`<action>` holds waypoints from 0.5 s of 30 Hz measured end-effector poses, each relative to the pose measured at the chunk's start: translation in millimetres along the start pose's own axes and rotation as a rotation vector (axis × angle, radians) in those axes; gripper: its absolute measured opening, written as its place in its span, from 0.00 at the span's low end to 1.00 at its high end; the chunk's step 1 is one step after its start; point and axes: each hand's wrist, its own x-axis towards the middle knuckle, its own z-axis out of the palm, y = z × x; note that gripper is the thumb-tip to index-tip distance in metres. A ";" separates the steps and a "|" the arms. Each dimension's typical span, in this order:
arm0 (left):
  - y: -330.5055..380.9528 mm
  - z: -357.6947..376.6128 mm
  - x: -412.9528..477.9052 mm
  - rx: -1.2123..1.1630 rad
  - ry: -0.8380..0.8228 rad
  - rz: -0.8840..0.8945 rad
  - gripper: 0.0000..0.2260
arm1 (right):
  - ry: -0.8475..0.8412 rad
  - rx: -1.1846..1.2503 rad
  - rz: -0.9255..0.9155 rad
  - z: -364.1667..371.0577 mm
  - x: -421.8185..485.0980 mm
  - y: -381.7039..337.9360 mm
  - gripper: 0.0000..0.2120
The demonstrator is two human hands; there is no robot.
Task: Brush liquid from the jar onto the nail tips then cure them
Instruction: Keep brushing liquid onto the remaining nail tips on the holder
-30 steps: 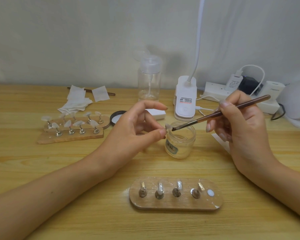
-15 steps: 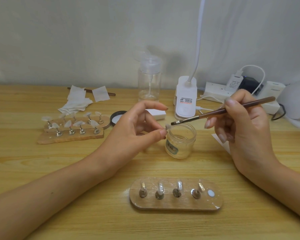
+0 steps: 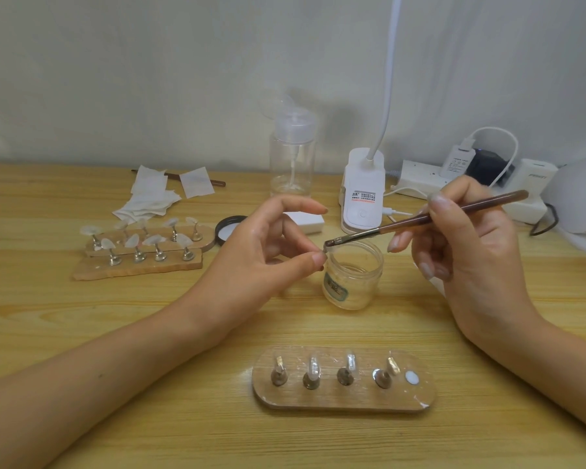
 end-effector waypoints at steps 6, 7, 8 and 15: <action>-0.3 -0.4 -0.3 -0.008 -0.004 0.000 0.18 | 0.092 -0.028 0.042 -2.0 1.5 0.8 0.12; 0.1 -0.3 -0.3 -0.006 -0.003 0.000 0.18 | 0.094 -0.016 0.035 -1.8 1.3 0.3 0.12; 0.3 -0.2 -0.3 -0.001 -0.001 0.000 0.19 | 0.080 -0.006 0.023 -1.4 1.0 0.0 0.12; 0.6 -0.3 -0.5 0.009 -0.002 -0.007 0.19 | 0.010 -0.027 0.008 1.7 -0.2 -1.4 0.11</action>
